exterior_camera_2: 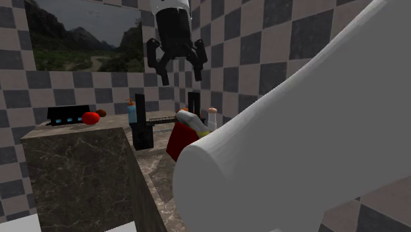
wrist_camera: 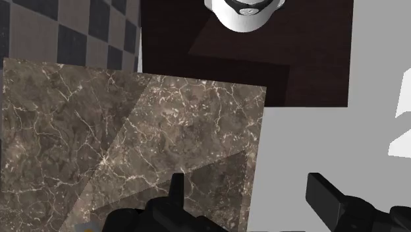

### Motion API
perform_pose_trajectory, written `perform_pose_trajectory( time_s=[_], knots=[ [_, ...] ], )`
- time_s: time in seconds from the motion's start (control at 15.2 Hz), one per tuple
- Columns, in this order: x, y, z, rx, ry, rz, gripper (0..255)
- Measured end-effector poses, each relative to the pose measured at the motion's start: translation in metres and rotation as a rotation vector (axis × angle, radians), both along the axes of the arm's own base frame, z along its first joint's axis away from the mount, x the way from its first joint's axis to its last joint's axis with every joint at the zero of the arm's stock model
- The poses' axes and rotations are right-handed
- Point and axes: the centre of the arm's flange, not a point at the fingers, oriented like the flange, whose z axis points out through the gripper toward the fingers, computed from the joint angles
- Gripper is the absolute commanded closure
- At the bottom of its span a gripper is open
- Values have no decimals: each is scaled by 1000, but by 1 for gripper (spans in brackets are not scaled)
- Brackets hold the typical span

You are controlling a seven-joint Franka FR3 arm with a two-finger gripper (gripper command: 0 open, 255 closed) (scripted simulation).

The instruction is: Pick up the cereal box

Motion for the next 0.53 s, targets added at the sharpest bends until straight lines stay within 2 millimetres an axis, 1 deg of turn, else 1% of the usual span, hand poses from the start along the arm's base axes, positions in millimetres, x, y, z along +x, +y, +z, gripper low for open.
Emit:
perform_pose_trajectory(
  time_s=[0.07,0.2,0.26,0.33,0.53],
  knots=[
    [0,0,0,0,0,0,0],
    [13,-6,-7,-9,0,-5,0],
    [22,-9,-10,-15,0,-9,0],
    [30,-16,-16,-22,1,-13,0],
    [65,-31,-32,-44,0,-26,0]
  ],
)
